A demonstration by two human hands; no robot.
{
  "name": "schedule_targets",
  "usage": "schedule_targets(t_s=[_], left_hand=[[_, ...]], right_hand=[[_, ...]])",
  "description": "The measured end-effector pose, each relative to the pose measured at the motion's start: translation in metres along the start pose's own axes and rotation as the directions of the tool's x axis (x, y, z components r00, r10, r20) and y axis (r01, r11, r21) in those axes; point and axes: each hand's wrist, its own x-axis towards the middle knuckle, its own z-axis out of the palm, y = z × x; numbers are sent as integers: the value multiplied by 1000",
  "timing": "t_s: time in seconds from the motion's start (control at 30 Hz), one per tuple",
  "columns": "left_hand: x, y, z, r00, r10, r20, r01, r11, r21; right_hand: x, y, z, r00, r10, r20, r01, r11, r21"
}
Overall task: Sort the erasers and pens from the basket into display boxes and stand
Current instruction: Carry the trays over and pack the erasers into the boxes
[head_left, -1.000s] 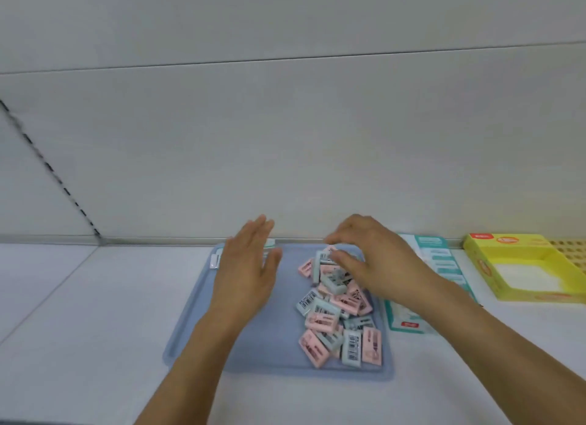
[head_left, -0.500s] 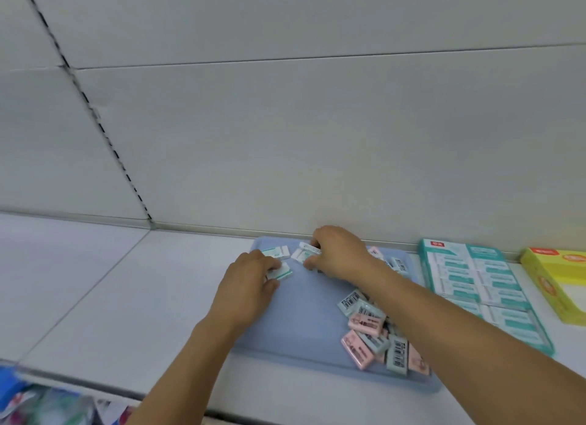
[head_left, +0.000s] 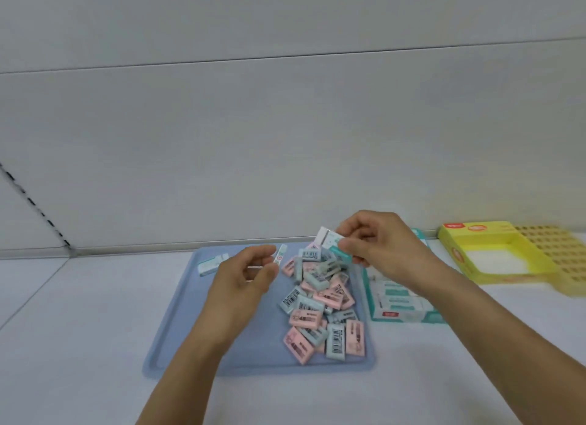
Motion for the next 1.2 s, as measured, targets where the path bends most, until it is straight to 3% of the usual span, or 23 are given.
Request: schedule_targets(t_s=[0.1,0.33,0.67,0.83,0.9,0.97,1.03,1.13,1.2], left_hand=[[-1,12,20,997,2,74,4,997,-79],[-6,25,52,990,-11,142,34,986,-161],[-18,30,60,996,4,89,4,996,-94],[-23,36,67,987,158,31,-160,985,72],[-26,40,73,980,197,24,-198,979,57],[-26,44,82,988,147,45,-142,984,-108],[-27,53,90,989,49,142,-5,956,-294],[-27,63,100,961,-27,275,133,917,-376],[-25,67,106,950,-34,311,149,923,-354]], right_hand=[[-22,29,-41,992,-15,-127,1,995,-105],[-46,59,-43,999,-10,-40,-6,924,-382],[-51,64,-26,986,-138,-97,64,838,-542],[-52,64,-24,983,-151,-108,33,715,-698],[-53,61,-22,962,-217,-168,72,789,-610],[-54,52,-19,954,-198,-225,127,947,-295],[-56,42,-19,966,-153,-209,159,987,10],[-57,39,-30,959,-202,-200,219,973,67],[-58,39,-40,961,-173,-215,199,974,105]])
